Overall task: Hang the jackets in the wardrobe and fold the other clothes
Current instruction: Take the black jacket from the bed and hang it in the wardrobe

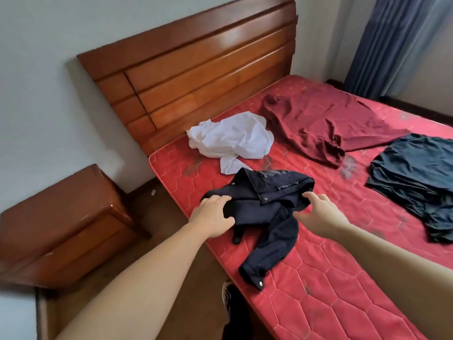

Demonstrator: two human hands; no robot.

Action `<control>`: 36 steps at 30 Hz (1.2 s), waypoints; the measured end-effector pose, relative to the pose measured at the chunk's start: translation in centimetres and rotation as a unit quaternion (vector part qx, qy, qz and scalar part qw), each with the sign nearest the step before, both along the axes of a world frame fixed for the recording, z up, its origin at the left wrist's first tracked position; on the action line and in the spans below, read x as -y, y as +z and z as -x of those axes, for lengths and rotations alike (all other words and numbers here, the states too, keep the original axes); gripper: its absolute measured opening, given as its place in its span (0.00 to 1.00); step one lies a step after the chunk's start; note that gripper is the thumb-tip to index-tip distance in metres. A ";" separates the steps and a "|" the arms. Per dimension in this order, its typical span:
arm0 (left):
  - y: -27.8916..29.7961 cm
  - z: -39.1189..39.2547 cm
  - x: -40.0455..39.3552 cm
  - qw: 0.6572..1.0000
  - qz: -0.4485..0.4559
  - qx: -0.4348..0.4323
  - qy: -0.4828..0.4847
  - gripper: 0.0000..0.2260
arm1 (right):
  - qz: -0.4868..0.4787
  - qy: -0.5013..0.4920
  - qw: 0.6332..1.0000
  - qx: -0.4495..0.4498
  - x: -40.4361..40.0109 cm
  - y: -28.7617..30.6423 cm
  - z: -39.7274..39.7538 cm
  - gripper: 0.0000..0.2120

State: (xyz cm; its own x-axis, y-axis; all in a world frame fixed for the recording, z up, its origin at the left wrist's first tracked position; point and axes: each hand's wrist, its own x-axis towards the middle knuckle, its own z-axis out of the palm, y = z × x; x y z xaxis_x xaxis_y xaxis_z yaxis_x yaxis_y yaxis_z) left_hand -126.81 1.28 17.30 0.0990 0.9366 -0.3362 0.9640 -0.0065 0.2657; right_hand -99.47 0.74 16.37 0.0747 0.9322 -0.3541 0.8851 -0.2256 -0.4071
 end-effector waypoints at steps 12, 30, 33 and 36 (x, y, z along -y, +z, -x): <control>-22.4 5.0 -21.5 0.989 0.139 -0.034 -0.036 0.31 | 0.146 -0.088 0.985 -0.017 -19.0 -20.5 8.5 0.37; -33.9 5.6 -26.3 0.961 0.239 0.105 0.094 0.29 | 0.072 -0.101 0.991 0.060 -25.7 -29.8 9.0 0.10; -31.0 3.8 -26.5 0.918 0.247 0.246 0.189 0.24 | 0.053 -0.134 0.989 -0.027 -25.0 -26.5 9.6 0.05; -26.6 0.5 -27.3 0.769 0.388 0.397 0.318 0.28 | -0.004 -0.095 0.992 -0.078 -23.1 -22.9 11.6 0.03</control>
State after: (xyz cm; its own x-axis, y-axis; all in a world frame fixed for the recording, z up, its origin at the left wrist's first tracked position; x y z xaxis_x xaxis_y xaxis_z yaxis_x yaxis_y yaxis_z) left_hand -127.31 28.60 -9.32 0.1668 0.4286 -0.8880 0.2394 0.8560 0.4582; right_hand -111.07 23.80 -6.56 0.1937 0.9095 -0.3678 0.7538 -0.3779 -0.5376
